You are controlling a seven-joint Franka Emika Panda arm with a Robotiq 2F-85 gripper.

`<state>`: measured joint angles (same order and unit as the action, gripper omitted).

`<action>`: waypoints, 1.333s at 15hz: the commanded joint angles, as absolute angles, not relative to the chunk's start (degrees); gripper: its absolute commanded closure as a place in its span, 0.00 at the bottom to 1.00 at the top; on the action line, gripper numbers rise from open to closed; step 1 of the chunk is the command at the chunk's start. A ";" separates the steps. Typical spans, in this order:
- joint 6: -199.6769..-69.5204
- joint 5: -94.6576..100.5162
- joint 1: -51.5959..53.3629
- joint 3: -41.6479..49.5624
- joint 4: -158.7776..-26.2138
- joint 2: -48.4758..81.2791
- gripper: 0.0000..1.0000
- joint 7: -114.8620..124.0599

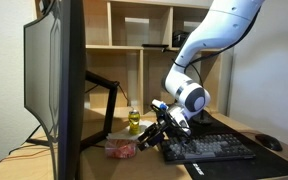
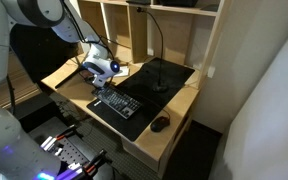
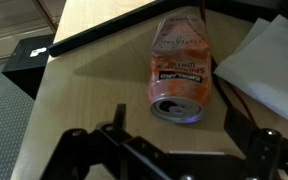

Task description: Put the pink can upright on the paper

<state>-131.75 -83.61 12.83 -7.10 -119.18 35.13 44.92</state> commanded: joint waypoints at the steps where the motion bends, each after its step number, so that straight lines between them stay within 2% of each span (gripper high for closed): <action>1: -135.60 -87.80 13.32 -7.13 -118.51 35.06 0.00 38.57; 7: -134.34 -87.07 13.05 -6.94 -118.49 35.06 0.00 37.62; 15: -134.57 -85.56 12.74 -7.13 -132.87 17.66 0.00 37.63; 16: -134.85 -85.47 12.81 -6.90 -127.69 23.47 0.00 38.38; 18: -134.86 -85.46 12.76 -7.02 -128.84 21.32 0.00 38.74; 20: -136.24 -86.69 13.13 -6.95 -123.55 28.75 0.00 37.50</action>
